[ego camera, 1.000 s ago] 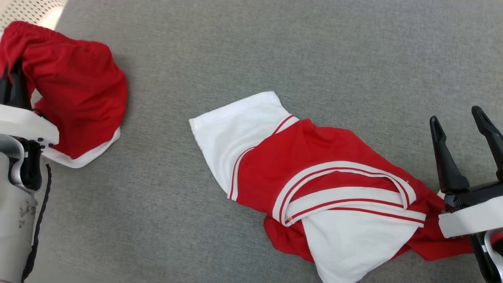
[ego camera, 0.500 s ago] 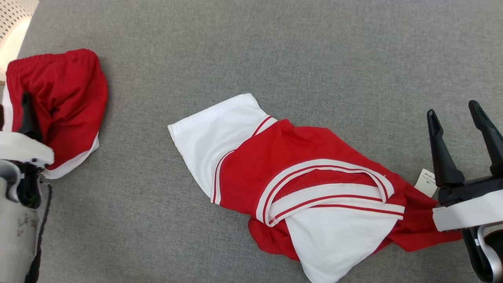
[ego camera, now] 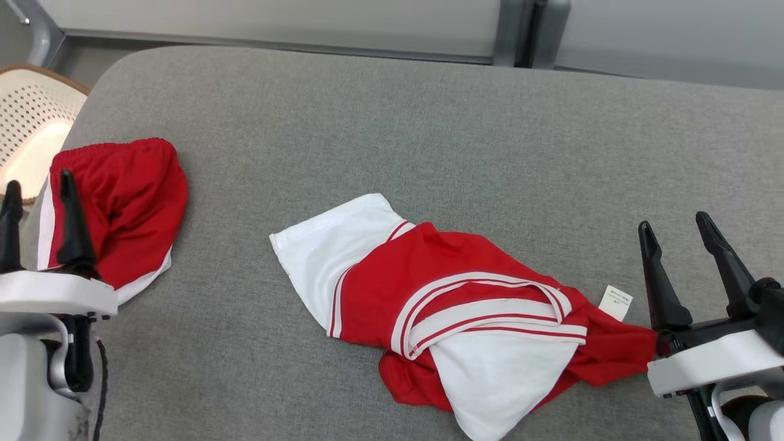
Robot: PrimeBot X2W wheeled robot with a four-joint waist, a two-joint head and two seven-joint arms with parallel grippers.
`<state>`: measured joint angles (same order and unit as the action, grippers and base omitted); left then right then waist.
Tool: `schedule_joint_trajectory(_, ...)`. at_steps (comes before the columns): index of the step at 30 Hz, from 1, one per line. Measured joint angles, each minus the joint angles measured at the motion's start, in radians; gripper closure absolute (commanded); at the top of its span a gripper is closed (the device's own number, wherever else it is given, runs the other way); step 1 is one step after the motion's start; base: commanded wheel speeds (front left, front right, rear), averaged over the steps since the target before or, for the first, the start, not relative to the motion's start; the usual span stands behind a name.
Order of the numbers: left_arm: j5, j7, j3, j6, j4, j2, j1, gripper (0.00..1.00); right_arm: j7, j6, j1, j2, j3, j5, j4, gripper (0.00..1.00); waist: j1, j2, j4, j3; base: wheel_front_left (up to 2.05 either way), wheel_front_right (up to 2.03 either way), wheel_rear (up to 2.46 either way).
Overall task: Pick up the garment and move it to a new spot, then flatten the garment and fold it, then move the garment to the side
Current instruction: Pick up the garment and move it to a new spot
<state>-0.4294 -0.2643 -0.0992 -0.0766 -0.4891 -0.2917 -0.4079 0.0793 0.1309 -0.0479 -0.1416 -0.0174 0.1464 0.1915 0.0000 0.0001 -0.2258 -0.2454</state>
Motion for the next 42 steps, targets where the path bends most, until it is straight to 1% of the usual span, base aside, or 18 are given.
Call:
schedule_joint_trajectory(4,0.052,0.000,0.023,0.005,0.144,0.033,0.082,0.00,-0.010,0.000,0.014,0.014,0.000,0.000,-0.020,0.00,0.0000,0.0000,0.020,0.047,0.00,0.00,0.00)
schedule_joint_trajectory(7,0.070,0.000,0.050,0.009,0.224,0.054,0.150,0.00,-0.018,0.000,0.031,0.026,-0.001,0.000,-0.035,0.00,0.0000,0.0000,0.040,0.078,0.00,0.00,0.00)
schedule_joint_trajectory(16,0.083,0.074,0.102,0.035,0.386,0.088,0.334,0.00,-0.033,0.000,0.076,0.046,-0.010,0.009,-0.079,0.00,0.0000,0.0000,0.123,0.161,0.00,0.00,0.00)
schedule_joint_trajectory(23,0.084,0.121,0.134,0.041,0.434,0.096,0.420,0.00,-0.035,0.000,0.132,0.057,-0.003,0.011,-0.097,0.00,0.0000,0.0000,0.172,0.221,0.00,0.00,0.00)
schedule_joint_trajectory(29,0.090,0.141,0.146,0.058,0.463,0.093,0.485,0.00,-0.035,0.000,0.158,0.065,-0.005,0.012,-0.099,0.00,0.0000,0.0000,0.203,0.264,0.00,0.00,0.00)
schedule_joint_trajectory(33,0.092,0.158,0.152,0.061,0.478,0.090,0.514,0.00,-0.034,0.000,0.172,0.070,0.001,0.011,-0.096,0.00,0.0000,0.0000,0.213,0.282,0.00,0.00,0.00)
schedule_joint_trajectory(42,0.092,0.167,0.162,0.069,0.488,0.085,0.523,0.00,-0.025,0.000,0.175,0.074,0.005,0.008,-0.086,0.00,0.0000,0.0000,0.219,0.292,0.00,0.00,0.00)
